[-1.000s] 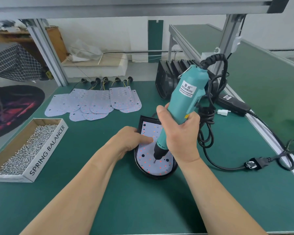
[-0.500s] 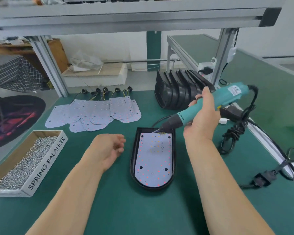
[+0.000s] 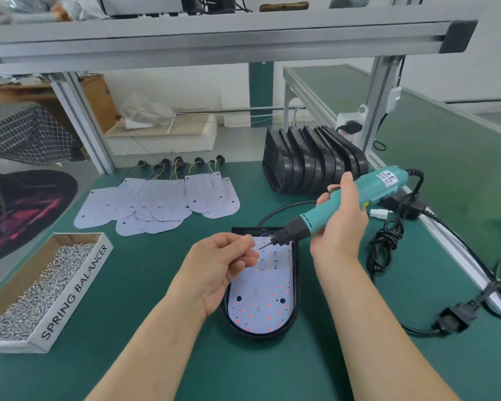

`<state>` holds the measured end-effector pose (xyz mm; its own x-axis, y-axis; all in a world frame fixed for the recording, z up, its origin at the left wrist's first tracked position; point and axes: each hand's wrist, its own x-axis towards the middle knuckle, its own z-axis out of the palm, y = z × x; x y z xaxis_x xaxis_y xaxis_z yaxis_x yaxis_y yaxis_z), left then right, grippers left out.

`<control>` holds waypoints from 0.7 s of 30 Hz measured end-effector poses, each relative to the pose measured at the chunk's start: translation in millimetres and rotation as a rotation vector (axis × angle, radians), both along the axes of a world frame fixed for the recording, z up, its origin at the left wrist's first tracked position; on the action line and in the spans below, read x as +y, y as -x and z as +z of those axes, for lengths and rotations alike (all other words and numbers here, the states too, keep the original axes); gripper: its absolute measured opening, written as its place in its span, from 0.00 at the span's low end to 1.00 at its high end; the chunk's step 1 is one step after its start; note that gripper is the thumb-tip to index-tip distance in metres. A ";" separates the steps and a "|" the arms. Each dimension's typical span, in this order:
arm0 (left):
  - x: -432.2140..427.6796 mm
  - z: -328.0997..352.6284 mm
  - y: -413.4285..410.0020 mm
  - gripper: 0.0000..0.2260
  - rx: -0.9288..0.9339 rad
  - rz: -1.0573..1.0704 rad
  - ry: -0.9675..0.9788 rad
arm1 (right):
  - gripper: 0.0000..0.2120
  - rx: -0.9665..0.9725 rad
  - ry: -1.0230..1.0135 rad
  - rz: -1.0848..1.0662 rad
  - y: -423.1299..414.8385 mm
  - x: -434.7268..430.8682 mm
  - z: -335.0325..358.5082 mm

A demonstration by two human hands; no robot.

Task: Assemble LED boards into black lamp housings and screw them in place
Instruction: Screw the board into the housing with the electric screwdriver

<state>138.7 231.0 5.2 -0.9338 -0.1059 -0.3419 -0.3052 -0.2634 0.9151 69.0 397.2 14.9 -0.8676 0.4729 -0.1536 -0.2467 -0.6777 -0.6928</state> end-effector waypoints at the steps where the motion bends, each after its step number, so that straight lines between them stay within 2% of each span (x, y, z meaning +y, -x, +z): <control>1: 1.1 -0.6 -0.6 0.04 -0.001 0.015 -0.007 | 0.11 -0.001 0.002 -0.004 -0.1 0.2 0.0; 5: 2.4 1.7 -3.3 0.08 -0.002 -0.006 -0.098 | 0.10 0.004 -0.001 -0.018 -1.5 1.2 0.9; 9: 3.6 6.3 -5.0 0.06 -0.038 -0.077 -0.170 | 0.11 0.011 0.006 -0.024 -3.7 2.7 3.7; 13: 8.1 9.0 -4.7 0.06 -0.055 -0.054 -0.211 | 0.10 0.017 0.019 -0.030 -4.7 3.7 4.6; 21: 11.6 2.1 -2.6 0.06 -0.146 0.019 -0.176 | 0.11 0.048 0.026 -0.021 -5.4 3.5 4.1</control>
<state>141.3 242.6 7.3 -0.8716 -0.0496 -0.4877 -0.4242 -0.4223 0.8011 74.4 400.7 19.1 -0.8642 0.4875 -0.1243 -0.2938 -0.6896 -0.6619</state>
